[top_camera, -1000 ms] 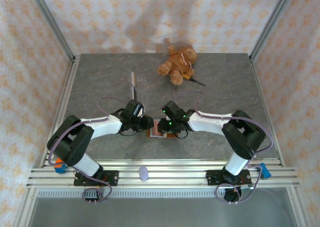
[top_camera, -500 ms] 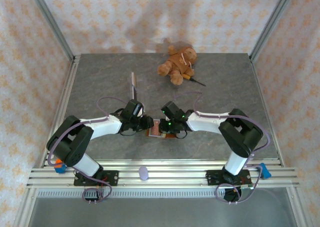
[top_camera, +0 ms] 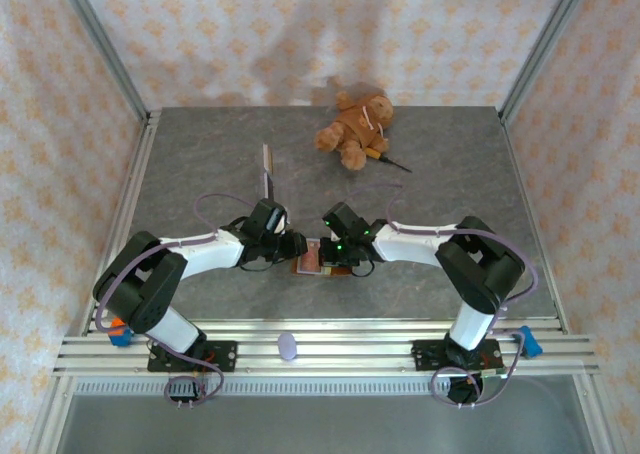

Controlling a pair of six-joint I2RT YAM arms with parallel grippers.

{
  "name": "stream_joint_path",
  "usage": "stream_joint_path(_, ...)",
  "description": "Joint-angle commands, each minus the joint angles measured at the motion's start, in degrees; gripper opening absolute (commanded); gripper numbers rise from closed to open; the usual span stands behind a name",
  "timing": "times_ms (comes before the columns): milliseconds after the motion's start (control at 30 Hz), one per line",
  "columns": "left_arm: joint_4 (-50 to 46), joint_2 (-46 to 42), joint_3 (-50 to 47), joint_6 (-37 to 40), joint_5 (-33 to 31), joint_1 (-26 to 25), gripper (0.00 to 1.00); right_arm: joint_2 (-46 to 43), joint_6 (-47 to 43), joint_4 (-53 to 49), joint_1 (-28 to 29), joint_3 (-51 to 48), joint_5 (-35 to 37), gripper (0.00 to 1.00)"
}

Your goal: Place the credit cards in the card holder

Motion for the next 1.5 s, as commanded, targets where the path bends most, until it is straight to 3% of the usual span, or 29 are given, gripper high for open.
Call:
stream_joint_path(0, 0.32, -1.96, 1.71, 0.33, 0.84, -0.65, 0.28, 0.96, -1.08, 1.26, -0.31, -0.91, 1.14, 0.02)
stream_joint_path(200, -0.43, -2.73, 1.47, 0.42, 0.21, -0.67, 0.29, 1.39, -0.77, 3.66, -1.36, -2.81, -0.41, 0.00)
stream_joint_path(400, -3.93, -4.94, 1.68, 1.27, -3.48, -0.65, 0.39, 2.76, 0.07, 6.48, -2.58, -4.67, -2.70, 0.00)
stream_joint_path(500, -5.56, -7.31, 1.55, 1.74, -5.64, -0.67, 0.37, 3.26, 0.31, 7.13, -2.69, -5.03, -3.11, 0.00)
stream_joint_path(633, -3.01, -7.47, 0.45, 0.58, -3.87, -0.64, 0.27, 3.60, 0.42, 7.64, -2.93, -5.16, -3.43, 0.00)
stream_joint_path(1467, -2.38, -1.09, 1.05, 1.38, -2.76, -0.68, 0.30, 3.68, 0.15, 7.99, -3.13, -5.45, -4.49, 0.00)
